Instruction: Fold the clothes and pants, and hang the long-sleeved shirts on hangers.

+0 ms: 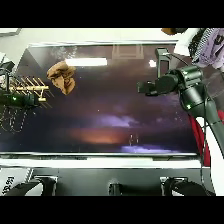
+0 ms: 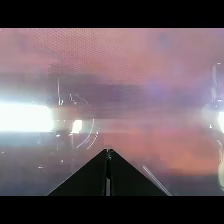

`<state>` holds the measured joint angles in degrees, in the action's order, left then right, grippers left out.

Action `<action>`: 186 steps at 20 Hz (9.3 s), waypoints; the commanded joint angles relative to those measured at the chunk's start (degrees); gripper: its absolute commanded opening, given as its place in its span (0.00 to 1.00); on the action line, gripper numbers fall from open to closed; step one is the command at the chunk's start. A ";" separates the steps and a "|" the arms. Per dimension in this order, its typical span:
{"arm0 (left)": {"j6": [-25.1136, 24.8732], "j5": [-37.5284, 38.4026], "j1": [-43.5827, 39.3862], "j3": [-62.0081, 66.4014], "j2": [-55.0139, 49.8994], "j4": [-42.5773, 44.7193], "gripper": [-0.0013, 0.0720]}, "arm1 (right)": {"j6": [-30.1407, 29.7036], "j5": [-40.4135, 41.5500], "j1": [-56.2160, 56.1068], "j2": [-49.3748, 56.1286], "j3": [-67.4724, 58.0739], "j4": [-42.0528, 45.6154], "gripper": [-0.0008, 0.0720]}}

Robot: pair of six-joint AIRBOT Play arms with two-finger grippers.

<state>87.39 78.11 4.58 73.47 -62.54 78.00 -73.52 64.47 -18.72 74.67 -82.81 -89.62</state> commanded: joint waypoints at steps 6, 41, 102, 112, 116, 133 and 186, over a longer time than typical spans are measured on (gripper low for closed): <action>0.00 0.00 -0.02 -0.02 0.04 0.04 0.04 | 0.00 -0.02 -0.04 -0.02 -0.04 -0.02 0.05; 13.81 -36.44 -4.00 31.56 -57.79 11.41 0.43 | 3.43 -6.32 -0.04 -0.02 -0.04 0.92 0.05; -3.48 -13.40 -7.96 -1.60 -26.69 -28.28 0.84 | -35.10 -6.93 21.70 14.56 26.47 -48.96 0.05; -11.58 -25.20 -15.43 -6.73 -37.86 -43.30 0.84 | -32.06 -3.98 21.68 11.50 26.47 -48.78 0.05; -11.56 -27.91 -16.41 -6.56 -39.04 -44.76 0.77 | -32.09 -3.48 21.68 10.78 26.47 -48.78 0.05; 0.33 -18.03 2.21 24.65 -2.58 -24.26 0.03 | -23.67 -7.10 21.73 -18.64 -8.70 -25.29 0.05; 3.85 -5.73 21.75 -8.72 -9.25 -6.51 0.57 | -38.23 2.40 44.68 3.98 39.80 -38.82 0.60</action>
<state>91.44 73.52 25.54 66.89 -72.97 70.17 -110.61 69.93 28.21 79.44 -47.31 -127.09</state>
